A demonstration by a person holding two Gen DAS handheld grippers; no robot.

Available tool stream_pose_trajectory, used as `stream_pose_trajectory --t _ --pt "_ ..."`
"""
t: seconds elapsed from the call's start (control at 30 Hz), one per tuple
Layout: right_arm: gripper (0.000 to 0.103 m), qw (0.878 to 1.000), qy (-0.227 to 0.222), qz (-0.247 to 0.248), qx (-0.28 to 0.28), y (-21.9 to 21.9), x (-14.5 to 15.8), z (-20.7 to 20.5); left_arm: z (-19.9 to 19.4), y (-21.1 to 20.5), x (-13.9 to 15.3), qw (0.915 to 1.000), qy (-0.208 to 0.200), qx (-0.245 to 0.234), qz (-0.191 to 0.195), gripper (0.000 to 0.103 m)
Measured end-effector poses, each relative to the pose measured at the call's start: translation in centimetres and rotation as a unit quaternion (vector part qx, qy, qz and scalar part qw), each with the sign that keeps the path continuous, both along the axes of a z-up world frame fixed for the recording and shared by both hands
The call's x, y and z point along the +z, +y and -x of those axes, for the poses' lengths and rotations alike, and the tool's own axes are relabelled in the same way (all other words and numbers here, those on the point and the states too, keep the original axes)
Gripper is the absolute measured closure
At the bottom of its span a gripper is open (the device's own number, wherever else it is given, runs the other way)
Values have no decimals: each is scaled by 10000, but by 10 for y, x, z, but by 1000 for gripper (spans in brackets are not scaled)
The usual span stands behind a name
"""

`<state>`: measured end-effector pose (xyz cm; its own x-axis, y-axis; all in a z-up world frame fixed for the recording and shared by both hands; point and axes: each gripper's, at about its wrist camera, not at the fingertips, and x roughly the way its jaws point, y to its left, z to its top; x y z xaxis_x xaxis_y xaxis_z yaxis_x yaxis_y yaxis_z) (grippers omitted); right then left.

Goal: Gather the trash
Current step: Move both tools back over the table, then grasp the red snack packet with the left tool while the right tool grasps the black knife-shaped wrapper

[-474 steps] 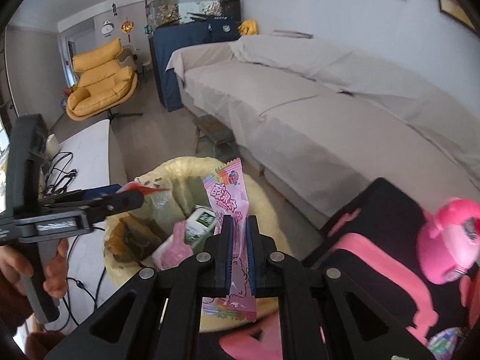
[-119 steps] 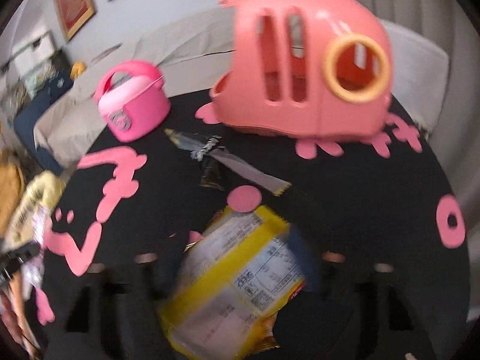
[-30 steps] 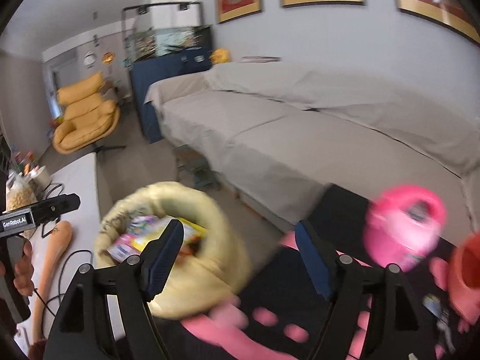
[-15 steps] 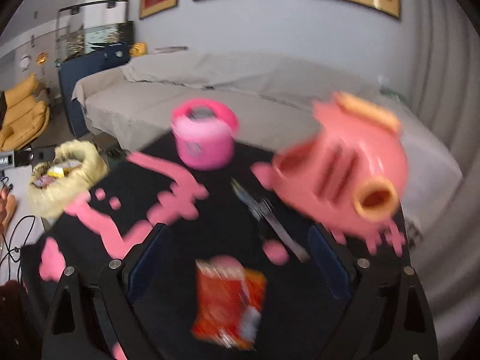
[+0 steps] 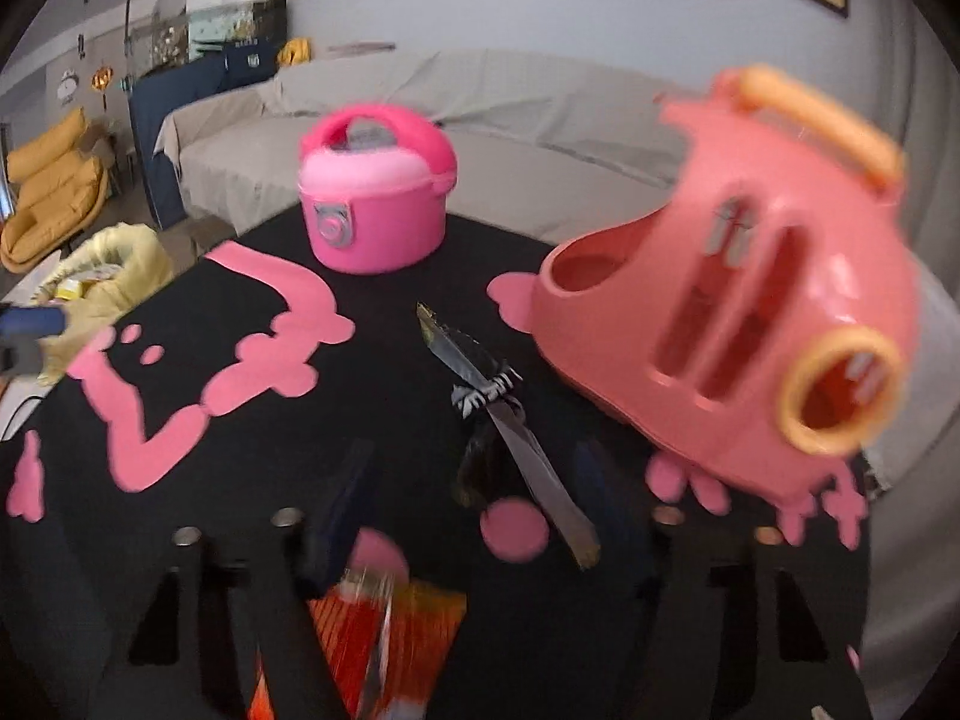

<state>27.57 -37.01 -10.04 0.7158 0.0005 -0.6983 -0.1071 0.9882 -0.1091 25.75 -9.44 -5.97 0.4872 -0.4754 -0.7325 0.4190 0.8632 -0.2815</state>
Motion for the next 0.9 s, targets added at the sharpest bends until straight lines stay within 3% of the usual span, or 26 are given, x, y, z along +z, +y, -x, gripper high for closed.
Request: stream_pose_trajectory --t 0.03,0.13,0.2,0.37,0.5,0.73,0.9 --pt "59 9999 82 -16 -63 0 -6 -12 0 0 -1 10000 7 -6 -21 20" --pt "64 9995 189 -37 -258 -5 -16 -28 0 -2 -3 10000 -19 -42 -78 20" --pt "87 9991 282 -122 -306 -9 -20 -32 -1 -5 -4 9999 6 -73 -69 20" --pt "88 9986 291 -248 -374 -17 -13 -4 -1 -18 -9 9998 134 -156 54 20" --pt "88 9981 87 -215 -574 -26 0 48 9 -40 -13 9990 232 -362 120 19" --pt "88 9900 -106 -359 -1359 -59 12 120 35 -110 -25 9950 492 -860 138 17" --pt "88 9860 -173 -328 -1623 -75 11 144 48 -155 -34 9937 593 -952 8 17"
